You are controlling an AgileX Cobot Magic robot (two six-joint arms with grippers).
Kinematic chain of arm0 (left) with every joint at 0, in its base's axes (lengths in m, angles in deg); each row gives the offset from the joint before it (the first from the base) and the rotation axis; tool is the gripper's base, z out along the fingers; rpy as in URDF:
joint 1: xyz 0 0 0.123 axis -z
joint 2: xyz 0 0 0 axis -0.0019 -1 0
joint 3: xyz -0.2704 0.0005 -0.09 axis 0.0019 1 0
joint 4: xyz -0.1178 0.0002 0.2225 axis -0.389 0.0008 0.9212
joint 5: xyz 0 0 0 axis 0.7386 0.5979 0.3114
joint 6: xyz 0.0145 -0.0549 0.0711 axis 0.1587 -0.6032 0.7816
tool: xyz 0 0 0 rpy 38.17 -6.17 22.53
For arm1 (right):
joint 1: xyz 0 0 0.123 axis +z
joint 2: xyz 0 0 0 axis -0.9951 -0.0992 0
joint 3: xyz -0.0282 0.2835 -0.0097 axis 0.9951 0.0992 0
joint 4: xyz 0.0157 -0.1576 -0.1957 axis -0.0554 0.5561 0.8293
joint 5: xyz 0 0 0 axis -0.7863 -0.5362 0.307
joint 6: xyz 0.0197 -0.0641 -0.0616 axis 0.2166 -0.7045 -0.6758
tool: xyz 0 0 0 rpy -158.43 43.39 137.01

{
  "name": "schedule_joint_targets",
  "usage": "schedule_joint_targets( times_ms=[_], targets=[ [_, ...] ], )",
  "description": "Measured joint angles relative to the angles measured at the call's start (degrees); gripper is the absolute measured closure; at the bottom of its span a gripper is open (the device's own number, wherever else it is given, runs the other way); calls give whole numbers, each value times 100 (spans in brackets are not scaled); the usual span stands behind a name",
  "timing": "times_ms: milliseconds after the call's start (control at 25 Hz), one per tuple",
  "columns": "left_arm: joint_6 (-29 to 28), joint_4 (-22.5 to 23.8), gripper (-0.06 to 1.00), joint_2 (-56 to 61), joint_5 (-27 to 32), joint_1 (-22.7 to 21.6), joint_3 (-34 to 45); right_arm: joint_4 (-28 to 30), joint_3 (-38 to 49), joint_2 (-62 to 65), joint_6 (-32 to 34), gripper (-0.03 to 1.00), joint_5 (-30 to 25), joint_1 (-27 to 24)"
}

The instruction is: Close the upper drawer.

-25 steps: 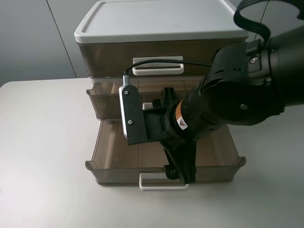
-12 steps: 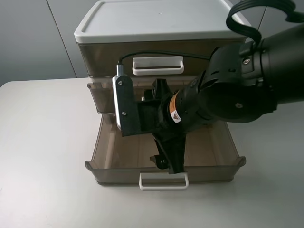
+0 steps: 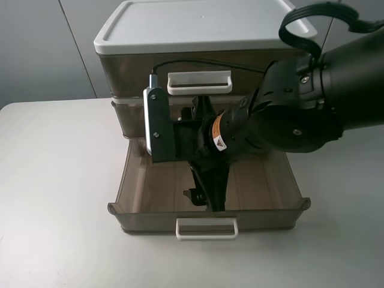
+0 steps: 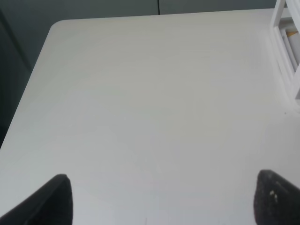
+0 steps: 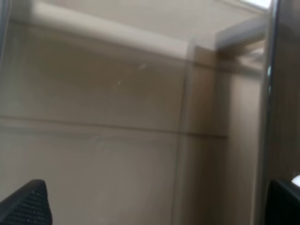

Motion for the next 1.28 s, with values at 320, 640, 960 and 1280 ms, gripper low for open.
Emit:
schedule_joint_targets(
  times_ms=[320,640,960,1280],
  targets=[
    [0,0,20,0,0,0,0,10,0,-8,18,28,123,-86],
    [0,0,20,0,0,0,0,64,0,-168,30,28,667,-161],
    [0,0,20,0,0,0,0,130,-10,-157,280,28,711,-161],
    [0,0,20,0,0,0,0,-393,-10,462,690,28,118,24]
  ],
)
